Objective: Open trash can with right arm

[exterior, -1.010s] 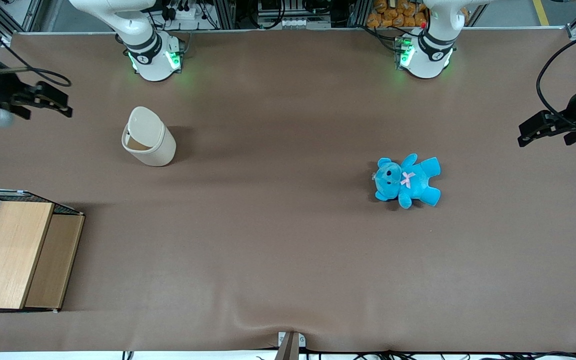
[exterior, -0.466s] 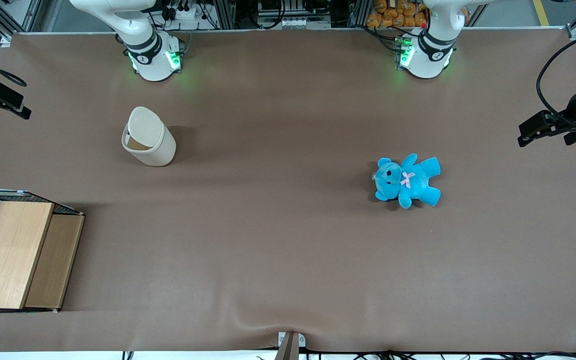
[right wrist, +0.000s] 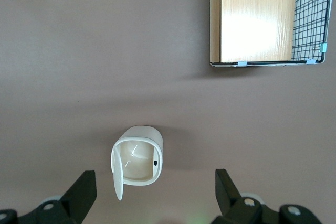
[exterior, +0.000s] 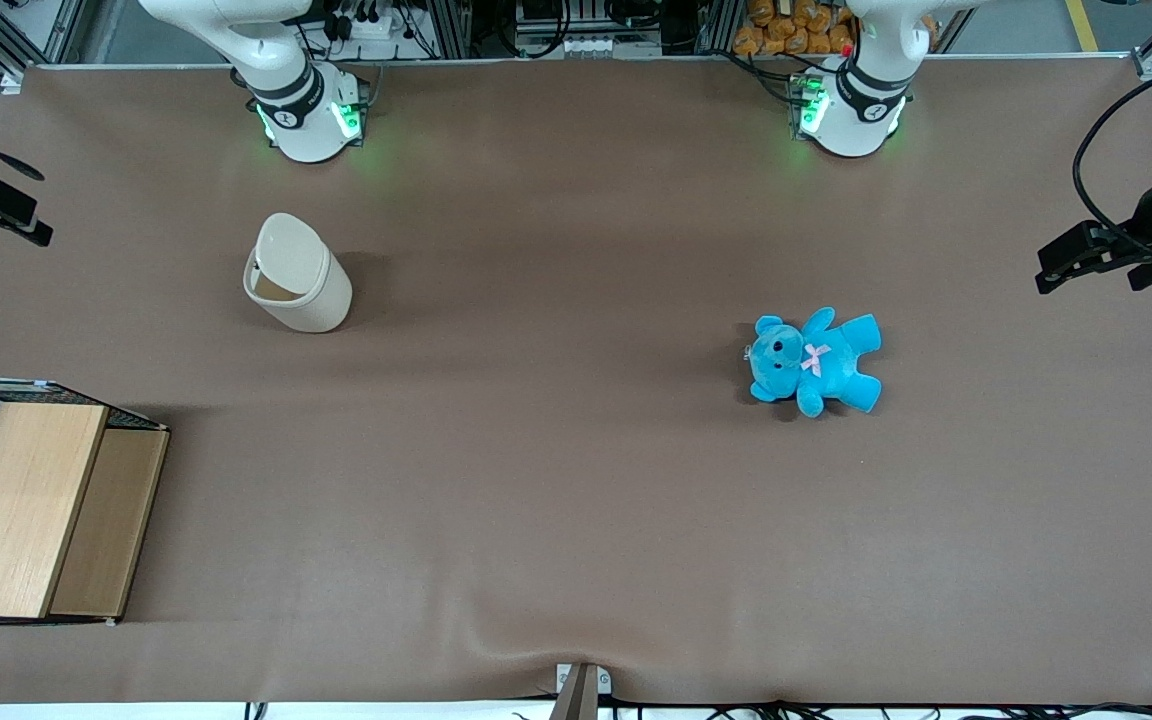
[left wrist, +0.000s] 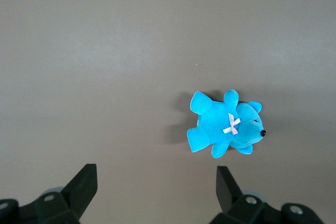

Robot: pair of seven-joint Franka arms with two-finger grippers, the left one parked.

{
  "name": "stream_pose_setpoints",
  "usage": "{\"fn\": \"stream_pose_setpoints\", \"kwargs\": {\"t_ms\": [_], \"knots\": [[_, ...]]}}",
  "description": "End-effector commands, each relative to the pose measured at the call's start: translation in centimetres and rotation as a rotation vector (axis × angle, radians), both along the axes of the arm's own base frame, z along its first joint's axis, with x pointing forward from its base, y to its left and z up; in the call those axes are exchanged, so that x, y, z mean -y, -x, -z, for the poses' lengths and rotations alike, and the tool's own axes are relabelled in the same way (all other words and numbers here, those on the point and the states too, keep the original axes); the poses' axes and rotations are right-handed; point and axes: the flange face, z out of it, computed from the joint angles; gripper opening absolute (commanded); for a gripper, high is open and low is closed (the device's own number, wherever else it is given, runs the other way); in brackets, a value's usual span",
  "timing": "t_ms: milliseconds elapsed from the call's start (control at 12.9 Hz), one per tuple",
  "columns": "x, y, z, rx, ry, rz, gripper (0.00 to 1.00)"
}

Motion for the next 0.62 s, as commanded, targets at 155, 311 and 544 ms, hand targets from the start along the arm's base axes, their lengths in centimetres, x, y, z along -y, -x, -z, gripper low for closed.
{"fn": "stream_pose_setpoints", "kwargs": {"t_ms": [155,311,544], "knots": [[0.24,-0.94,1.15,-0.023,0.014,-0.009,1.0],[-0.16,-1.02,1.04,-0.022,0.016,-0.015,1.0],[0.14,-1.04,1.37,-0.031,0.014,-0.011,1.0]]}}
